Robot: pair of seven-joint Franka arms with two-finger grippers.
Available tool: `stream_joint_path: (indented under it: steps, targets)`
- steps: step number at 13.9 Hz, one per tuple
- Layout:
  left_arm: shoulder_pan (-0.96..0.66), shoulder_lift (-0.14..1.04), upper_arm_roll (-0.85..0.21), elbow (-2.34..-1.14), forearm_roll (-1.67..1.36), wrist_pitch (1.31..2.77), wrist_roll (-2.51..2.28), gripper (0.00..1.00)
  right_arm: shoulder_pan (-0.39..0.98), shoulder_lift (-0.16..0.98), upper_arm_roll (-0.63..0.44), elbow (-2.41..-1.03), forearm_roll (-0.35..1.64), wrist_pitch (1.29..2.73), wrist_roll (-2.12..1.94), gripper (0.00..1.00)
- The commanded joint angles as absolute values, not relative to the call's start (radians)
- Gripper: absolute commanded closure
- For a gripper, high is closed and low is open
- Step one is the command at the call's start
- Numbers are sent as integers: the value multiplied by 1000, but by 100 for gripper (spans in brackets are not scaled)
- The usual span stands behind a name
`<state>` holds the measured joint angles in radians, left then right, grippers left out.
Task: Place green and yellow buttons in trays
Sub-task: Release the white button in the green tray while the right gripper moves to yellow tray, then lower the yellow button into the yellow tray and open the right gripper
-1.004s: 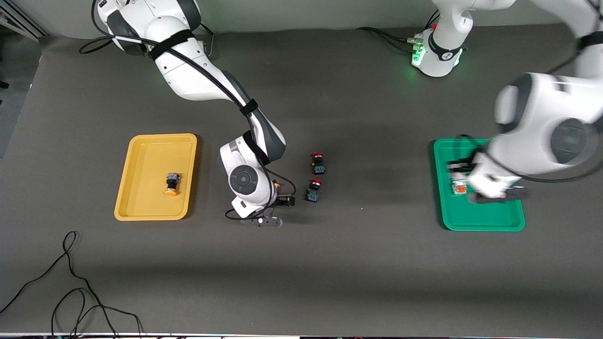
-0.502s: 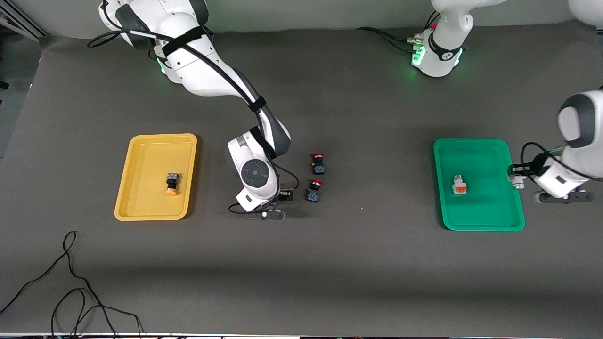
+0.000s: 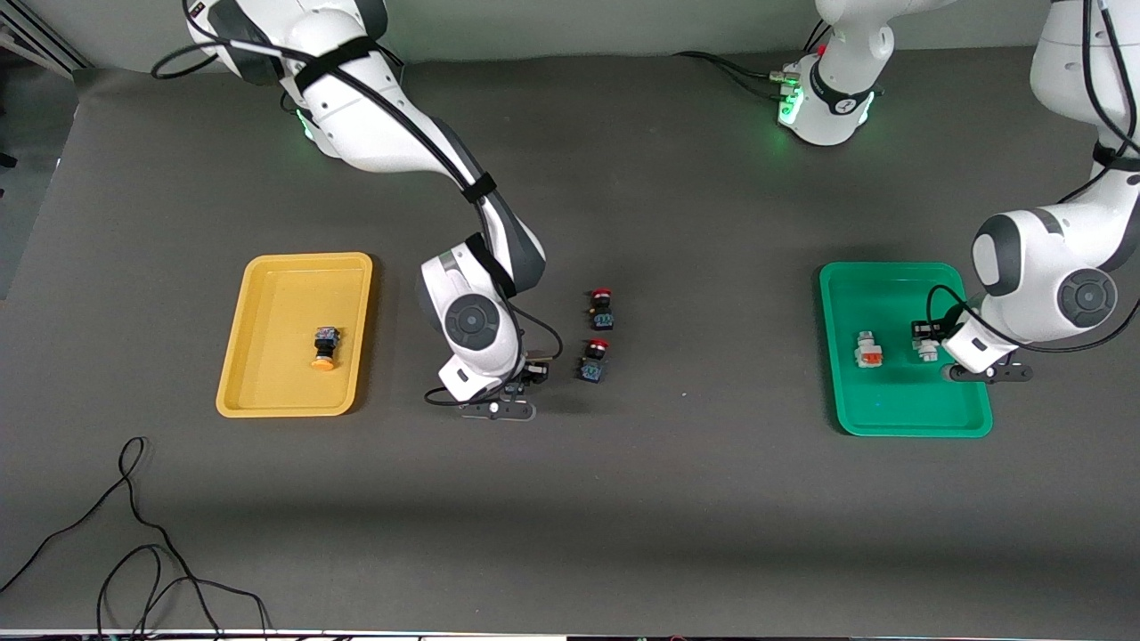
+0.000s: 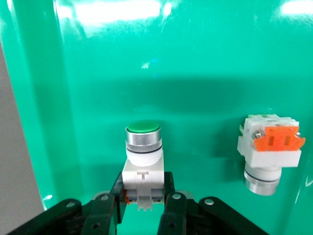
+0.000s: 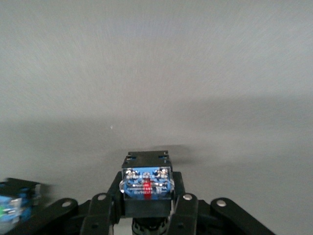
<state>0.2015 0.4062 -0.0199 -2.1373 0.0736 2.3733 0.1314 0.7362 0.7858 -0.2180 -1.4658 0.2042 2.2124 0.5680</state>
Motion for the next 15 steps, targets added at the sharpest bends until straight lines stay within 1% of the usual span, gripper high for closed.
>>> stream_joint_path:
  steps: [1, 2, 4, 8, 10, 12, 14, 15]
  targets:
    - [212, 405, -28, -2112, 89, 2366, 188, 5, 718, 643, -264, -1499, 195, 2079, 513, 100]
    - [212, 402, -28, -2097, 89, 2353, 205, 0, 692, 605, -273, -1500, 196, 2019, 465, 100]
    - [218, 391, -28, -2044, 89, 2278, 209, 0, 609, 527, -275, -1503, 199, 1883, 343, 100]
    - [215, 350, -32, -1855, 87, 2006, 221, 0, 438, 417, -281, -1523, 198, 1689, 84, 100]
    - [215, 290, -34, -1806, 75, 1916, 224, 0, 410, 384, -333, -1574, 195, 1674, -39, 100]
    - [212, 235, -38, -1758, 69, 1827, 224, 0, 411, 374, -408, -1633, 189, 1698, -154, 100]
    - [203, 177, -40, -1723, 36, 1744, 222, 0, 411, 374, -463, -1702, 189, 1773, -242, 100]
    - [201, 140, -38, -1724, 6, 1727, 222, 0, 411, 374, -480, -1745, 189, 1823, -271, 100]
